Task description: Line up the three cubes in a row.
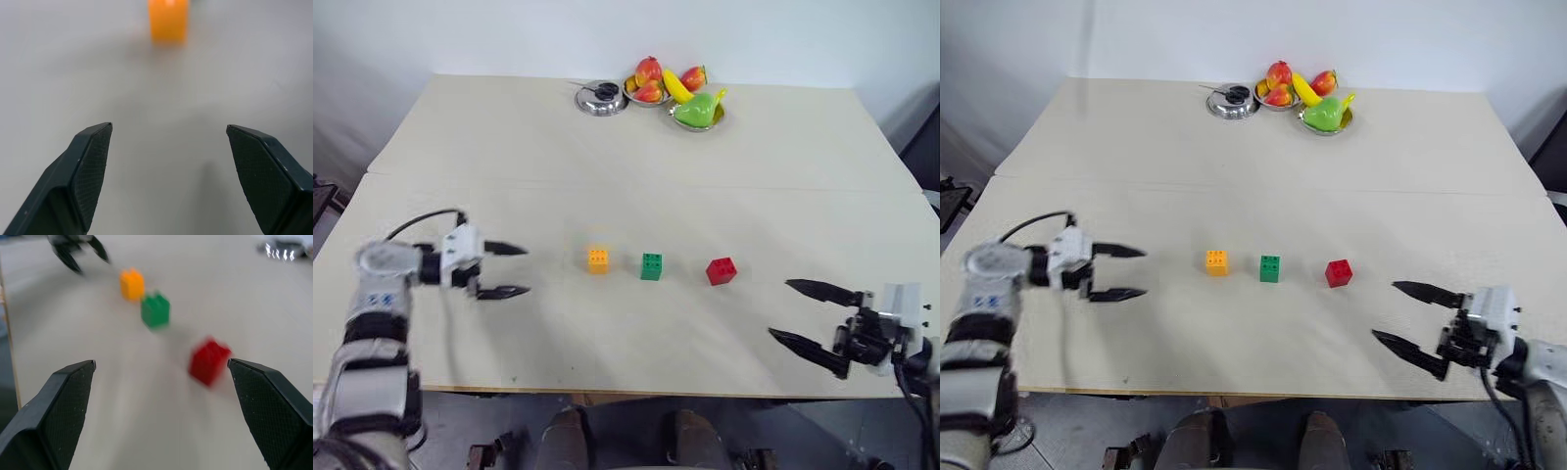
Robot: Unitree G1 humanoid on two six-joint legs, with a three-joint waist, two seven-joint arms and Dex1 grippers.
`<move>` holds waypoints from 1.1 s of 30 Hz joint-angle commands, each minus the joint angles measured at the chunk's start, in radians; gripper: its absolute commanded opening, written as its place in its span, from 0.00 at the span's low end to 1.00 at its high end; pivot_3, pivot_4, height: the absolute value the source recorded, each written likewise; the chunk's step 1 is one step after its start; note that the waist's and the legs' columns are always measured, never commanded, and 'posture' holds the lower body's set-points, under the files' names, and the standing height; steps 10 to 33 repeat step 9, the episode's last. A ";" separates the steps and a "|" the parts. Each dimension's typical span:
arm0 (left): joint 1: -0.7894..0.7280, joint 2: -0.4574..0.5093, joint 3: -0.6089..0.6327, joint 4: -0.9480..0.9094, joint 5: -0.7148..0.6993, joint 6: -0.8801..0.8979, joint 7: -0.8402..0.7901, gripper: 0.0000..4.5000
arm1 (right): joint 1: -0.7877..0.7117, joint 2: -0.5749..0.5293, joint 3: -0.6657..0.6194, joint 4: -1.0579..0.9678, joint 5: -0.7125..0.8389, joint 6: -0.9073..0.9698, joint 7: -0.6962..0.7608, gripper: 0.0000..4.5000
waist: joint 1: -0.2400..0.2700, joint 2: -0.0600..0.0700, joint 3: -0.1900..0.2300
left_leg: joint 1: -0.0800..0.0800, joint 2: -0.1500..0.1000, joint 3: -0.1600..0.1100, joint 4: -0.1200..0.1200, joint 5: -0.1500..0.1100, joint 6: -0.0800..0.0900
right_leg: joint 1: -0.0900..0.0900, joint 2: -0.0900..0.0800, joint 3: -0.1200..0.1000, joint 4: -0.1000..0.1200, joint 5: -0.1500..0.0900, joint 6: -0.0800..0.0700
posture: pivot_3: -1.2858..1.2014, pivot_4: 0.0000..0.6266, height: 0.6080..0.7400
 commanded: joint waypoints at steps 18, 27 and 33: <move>0.412 0.033 0.257 -0.486 -0.161 0.208 0.262 0.88 | -0.139 -0.077 -0.021 0.358 -0.077 -0.159 0.199 1.00 | 0.014 0.001 0.001 | 0.002 0.001 0.000 0.002 0.000 0.000 | 0.000 0.000 0.001 -0.001 0.000 -0.001 | 0.52 0.24 1.00; 0.412 0.033 0.257 -0.486 -0.161 0.208 0.262 0.88 | -0.139 -0.077 -0.021 0.358 -0.077 -0.159 0.199 1.00 | 0.014 0.001 0.001 | 0.002 0.001 0.000 0.002 0.000 0.000 | 0.000 0.000 0.001 -0.001 0.000 -0.001 | 0.52 0.24 1.00; 0.412 0.033 0.257 -0.486 -0.161 0.208 0.262 0.88 | -0.139 -0.077 -0.021 0.358 -0.077 -0.159 0.199 1.00 | 0.014 0.001 0.001 | 0.002 0.001 0.000 0.002 0.000 0.000 | 0.000 0.000 0.001 -0.001 0.000 -0.001 | 0.52 0.24 1.00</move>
